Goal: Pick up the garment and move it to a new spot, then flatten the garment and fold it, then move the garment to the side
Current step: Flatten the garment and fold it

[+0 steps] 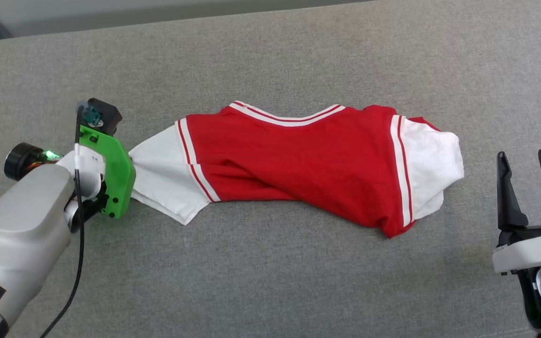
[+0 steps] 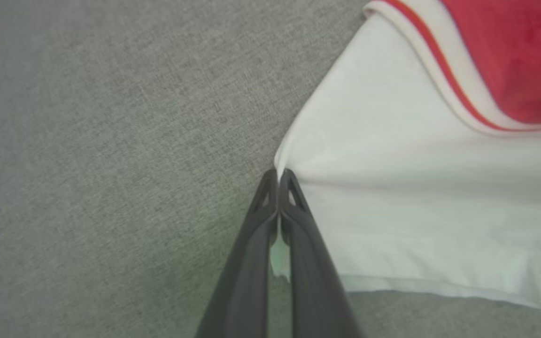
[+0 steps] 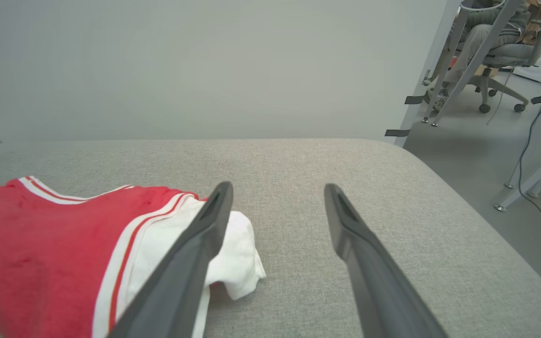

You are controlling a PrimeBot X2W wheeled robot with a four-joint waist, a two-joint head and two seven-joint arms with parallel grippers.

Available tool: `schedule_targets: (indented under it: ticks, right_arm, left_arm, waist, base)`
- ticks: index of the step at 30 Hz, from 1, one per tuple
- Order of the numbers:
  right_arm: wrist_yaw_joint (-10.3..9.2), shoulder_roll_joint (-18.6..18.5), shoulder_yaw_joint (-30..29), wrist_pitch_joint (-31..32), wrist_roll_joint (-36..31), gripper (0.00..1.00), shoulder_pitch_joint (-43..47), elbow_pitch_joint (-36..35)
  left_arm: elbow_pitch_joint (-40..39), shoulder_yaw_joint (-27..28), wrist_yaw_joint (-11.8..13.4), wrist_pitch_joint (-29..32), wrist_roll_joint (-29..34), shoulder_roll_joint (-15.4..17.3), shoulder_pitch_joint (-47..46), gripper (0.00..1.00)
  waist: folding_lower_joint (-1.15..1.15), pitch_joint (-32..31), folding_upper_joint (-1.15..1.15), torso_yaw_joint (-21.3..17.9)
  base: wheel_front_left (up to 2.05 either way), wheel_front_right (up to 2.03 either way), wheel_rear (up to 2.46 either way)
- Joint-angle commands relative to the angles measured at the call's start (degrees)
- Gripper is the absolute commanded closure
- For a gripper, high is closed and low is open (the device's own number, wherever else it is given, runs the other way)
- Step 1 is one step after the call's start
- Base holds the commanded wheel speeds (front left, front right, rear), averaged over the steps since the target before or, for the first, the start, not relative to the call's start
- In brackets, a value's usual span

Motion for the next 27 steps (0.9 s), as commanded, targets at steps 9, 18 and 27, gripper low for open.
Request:
schedule_targets:
  ticks: [9, 18, 27]
  right_arm:
    - [-0.05, -2.3, -0.5, 1.7, -0.6, 0.0, -2.1, -0.4]
    - [-0.05, -14.6, 6.0, 17.6, 7.3, 0.0, -8.5, -3.0]
    - [-0.05, -29.9, 19.1, 42.3, 23.7, 0.0, -14.9, -0.8]
  left_arm:
    - [2.5, 3.1, 3.1, -18.8, 1.1, -4.1, 2.9, 0.0]
    - [-11.4, 13.6, 15.5, -33.4, 6.5, -4.2, 10.4, 0.0]
    - [-29.4, 28.8, 22.5, -33.4, 19.4, -6.1, 25.6, 0.0]
  waist:
    - [0.0, -3.2, 0.0, 2.0]
    - [0.0, -6.8, 0.0, 4.3]
    - [0.0, -5.6, 0.0, 6.5]
  base:
    - [0.0, 0.0, 0.0]
    - [0.0, 0.0, 0.0]
    - [0.0, 0.0, 0.0]
